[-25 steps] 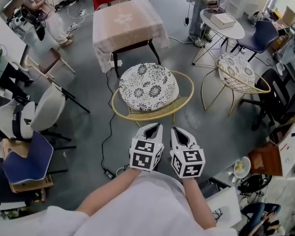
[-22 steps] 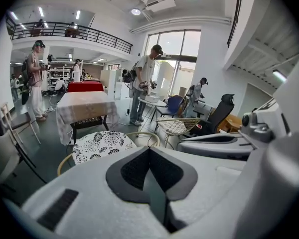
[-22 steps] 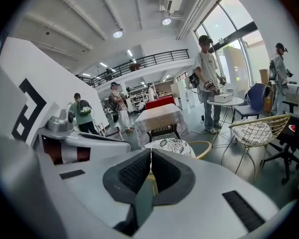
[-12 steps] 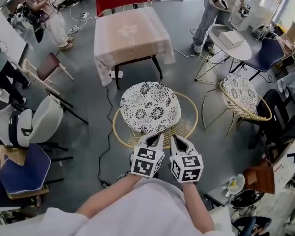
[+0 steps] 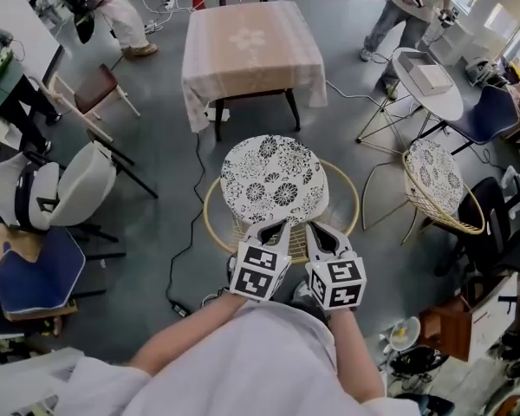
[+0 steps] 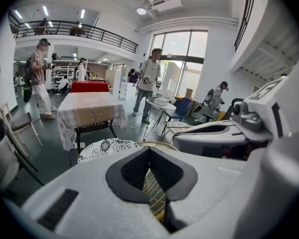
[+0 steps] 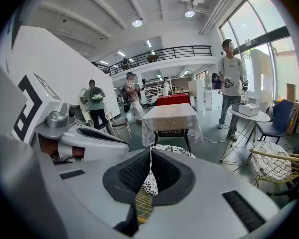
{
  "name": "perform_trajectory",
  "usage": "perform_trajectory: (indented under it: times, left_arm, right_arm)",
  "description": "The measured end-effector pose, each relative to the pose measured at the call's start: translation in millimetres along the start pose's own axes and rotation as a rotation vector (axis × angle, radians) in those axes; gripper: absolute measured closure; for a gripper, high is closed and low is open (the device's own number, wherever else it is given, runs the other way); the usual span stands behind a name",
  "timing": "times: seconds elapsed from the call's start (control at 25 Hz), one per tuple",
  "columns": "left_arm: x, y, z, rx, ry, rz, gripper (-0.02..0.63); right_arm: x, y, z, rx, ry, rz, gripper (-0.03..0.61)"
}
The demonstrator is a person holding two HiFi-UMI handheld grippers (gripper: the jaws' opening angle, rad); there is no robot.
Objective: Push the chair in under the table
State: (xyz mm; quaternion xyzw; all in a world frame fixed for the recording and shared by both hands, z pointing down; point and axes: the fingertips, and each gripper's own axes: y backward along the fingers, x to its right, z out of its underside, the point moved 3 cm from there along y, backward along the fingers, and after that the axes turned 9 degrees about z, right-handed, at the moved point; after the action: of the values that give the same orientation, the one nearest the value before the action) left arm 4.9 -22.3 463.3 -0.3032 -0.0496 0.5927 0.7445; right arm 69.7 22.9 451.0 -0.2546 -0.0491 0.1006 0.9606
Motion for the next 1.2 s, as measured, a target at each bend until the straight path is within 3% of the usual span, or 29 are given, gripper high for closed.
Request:
perform_trajectory:
  times: [0.32,0.68,0.84,0.96,1.2]
  left_arm:
    - [1.1,-1.9,15.2,-0.039,0.011,-0.08,0.614]
    - [20.5,-10.4,61.5,-0.279,-0.211,-0.017,0.609]
    - [27.2,-9.3,81.1,-0.348,-0.263,0.028,0.554]
    - [31.7,-7.6,95.9,-0.42,-0.345,0.061,0.526]
    - [29.4,-11.9,125.6,-0.584,-0.516,0.099,0.463]
  right_arm:
    - [9.2,-3.0,11.2,-0.049,0.208,-0.166,0.574]
    - [4.5,8.9,53.0,-0.107,0.668,-0.448,0.574]
    - [0.7,13.2,76.3,-0.142,0.809,-0.558,0.56]
    - [0.5,14.9,94.8,-0.18,0.9,-0.618,0.472]
    - [3.2,12.0,127.1,-0.206,1.13,-0.686,0.471]
